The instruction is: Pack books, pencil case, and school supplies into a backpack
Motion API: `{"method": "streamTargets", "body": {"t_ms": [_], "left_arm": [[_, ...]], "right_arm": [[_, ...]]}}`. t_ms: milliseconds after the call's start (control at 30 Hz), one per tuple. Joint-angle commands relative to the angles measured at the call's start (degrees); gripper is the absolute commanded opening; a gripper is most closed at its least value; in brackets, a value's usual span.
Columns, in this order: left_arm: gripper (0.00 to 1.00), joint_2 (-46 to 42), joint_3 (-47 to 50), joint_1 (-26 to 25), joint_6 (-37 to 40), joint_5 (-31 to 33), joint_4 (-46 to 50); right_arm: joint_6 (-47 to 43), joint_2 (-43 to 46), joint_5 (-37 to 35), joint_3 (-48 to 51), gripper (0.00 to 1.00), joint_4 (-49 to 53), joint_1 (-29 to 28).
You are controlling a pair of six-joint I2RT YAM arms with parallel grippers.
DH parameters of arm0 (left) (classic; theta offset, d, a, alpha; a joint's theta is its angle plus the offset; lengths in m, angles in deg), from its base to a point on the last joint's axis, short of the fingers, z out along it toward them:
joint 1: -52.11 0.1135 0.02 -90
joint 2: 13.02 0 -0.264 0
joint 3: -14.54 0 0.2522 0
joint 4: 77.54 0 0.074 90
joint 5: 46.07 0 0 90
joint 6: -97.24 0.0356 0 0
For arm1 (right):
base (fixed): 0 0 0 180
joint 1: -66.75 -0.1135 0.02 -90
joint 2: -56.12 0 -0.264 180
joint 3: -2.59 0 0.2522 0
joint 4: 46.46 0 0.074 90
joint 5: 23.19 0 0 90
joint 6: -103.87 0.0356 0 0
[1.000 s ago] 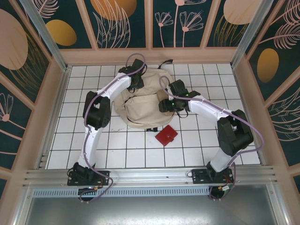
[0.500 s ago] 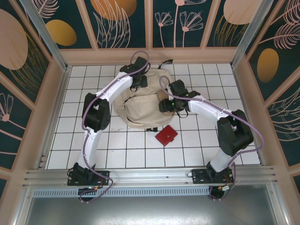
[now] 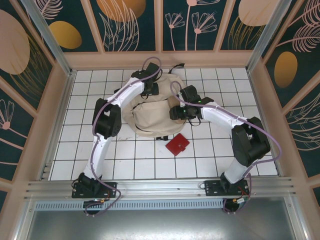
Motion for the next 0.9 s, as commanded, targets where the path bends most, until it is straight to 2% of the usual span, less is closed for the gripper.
{"method": "streamTargets", "body": {"t_ms": [0,67,233,333,533,633,867], "left_arm": [[0.41,2.25,-2.69,0.08,-0.50,0.79,2.10],[0.34,2.71,-2.78,0.08,-0.59,0.98,2.08],[0.09,2.78,-2.69,0.08,-0.86,1.97,2.43],[0.00,1.78,-2.78,0.08,-1.05,3.31,2.34],[0.00,-3.27,-2.63,0.16,-1.20,4.41,1.07],[0.00,-5.65,-2.48,0.21,-1.61,4.50,0.28],[0.00,-8.48,-1.81,0.17,-1.68,3.97,-0.80]], "right_arm": [[0.74,2.41,-0.85,0.74,0.51,-1.42,-0.50],[0.69,2.68,-0.86,0.87,0.51,-1.44,-0.50],[0.79,3.14,-1.28,1.14,0.51,-1.44,-0.50],[0.85,3.19,-1.30,1.14,0.51,-1.45,-0.55],[-0.07,4.64,-1.15,1.73,0.50,-1.62,-0.59],[-2.92,5.05,0.49,2.75,0.49,-2.24,-3.02],[-4.60,0.83,0.40,1.58,0.49,-2.97,-5.42]]}}
